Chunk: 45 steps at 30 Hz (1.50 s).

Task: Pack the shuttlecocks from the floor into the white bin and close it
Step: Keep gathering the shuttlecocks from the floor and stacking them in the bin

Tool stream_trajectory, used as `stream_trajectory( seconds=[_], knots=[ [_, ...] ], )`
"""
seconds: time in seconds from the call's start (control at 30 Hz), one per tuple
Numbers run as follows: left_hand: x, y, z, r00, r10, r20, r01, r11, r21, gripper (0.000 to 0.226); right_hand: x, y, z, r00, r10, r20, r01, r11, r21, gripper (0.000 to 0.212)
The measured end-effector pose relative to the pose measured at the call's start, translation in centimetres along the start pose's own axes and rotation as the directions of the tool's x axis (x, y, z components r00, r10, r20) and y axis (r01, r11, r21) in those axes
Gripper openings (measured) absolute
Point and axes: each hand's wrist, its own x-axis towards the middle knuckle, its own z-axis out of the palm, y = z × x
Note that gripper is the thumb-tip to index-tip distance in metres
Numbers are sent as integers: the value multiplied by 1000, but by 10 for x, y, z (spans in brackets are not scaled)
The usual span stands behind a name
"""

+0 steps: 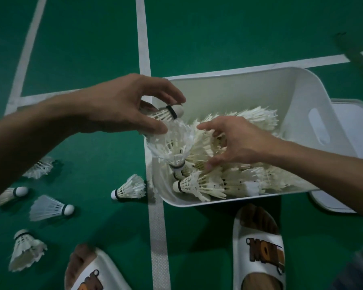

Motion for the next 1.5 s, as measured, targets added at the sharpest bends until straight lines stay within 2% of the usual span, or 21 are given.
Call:
stream_trajectory(
  seconds=[0.07, 0.13, 0.23, 0.33, 0.43, 0.53, 0.63, 0.73, 0.83, 0.97, 1.1, 1.23, 1.37, 1.5],
  knots=[
    [1, 4, 0, 999, 1, -37, -1, 1000, -2, 51, -1, 1, -9, 1000, 12, -5, -11, 997, 81, 93],
    [5, 9, 0, 997, 6, -83, -5, 1000, 7, 51, -4, 3, -20, 1000, -9, -12, 12, 962, 272, 88],
    [13, 16, 4, 990, 15, -139, -7, 998, 54, 51, -10, 5, -32, 995, -75, -61, 96, 804, 587, 84],
    [25, 22, 13, 982, 26, -187, -8, 996, 94, 50, -14, 0, -33, 984, -133, -122, 181, 727, 662, 93],
    [35, 25, 21, 979, 39, -203, -8, 988, 152, 49, -13, -6, -29, 974, -157, -165, 226, 730, 645, 104],
    [40, 25, 25, 978, 28, -207, 1, 990, 138, 49, -13, -7, -28, 968, -187, -170, 251, 793, 555, 111],
    [42, 22, 27, 981, 9, -195, 13, 994, 113, 54, -14, -7, -30, 968, -203, -148, 248, 870, 427, 109],
    [42, 20, 26, 971, -24, -237, 38, 998, 55, 59, -15, 0, -37, 971, -173, -163, 225, 893, 389, 103],
    [41, 15, 22, 961, -54, -270, 71, 996, 54, 66, -14, 18, -43, 975, -69, -210, 142, 923, 357, 94],
    [41, 12, 24, 970, -62, -233, 83, 993, 82, 69, -10, 38, -37, 993, -5, -117, 34, 967, 254, 65],
    [44, 9, 30, 970, -46, -239, 83, 986, 147, 66, -7, 42, -20, 992, 49, -113, -9, 944, 331, 56],
    [47, 3, 32, 967, -68, -246, 107, 983, 151, 65, -4, 40, -22, 988, 69, -136, -10, 918, 395, 53],
    [48, -1, 32, 970, -61, -237, 90, 989, 114, 52, -4, 36, -32, 981, 86, -173, -2, 900, 436, 52],
    [47, 1, 33, 974, -22, -226, 48, 993, 109, 42, -2, 27, -13, 997, 74, -27, -57, 914, 401, 54]
  ],
)
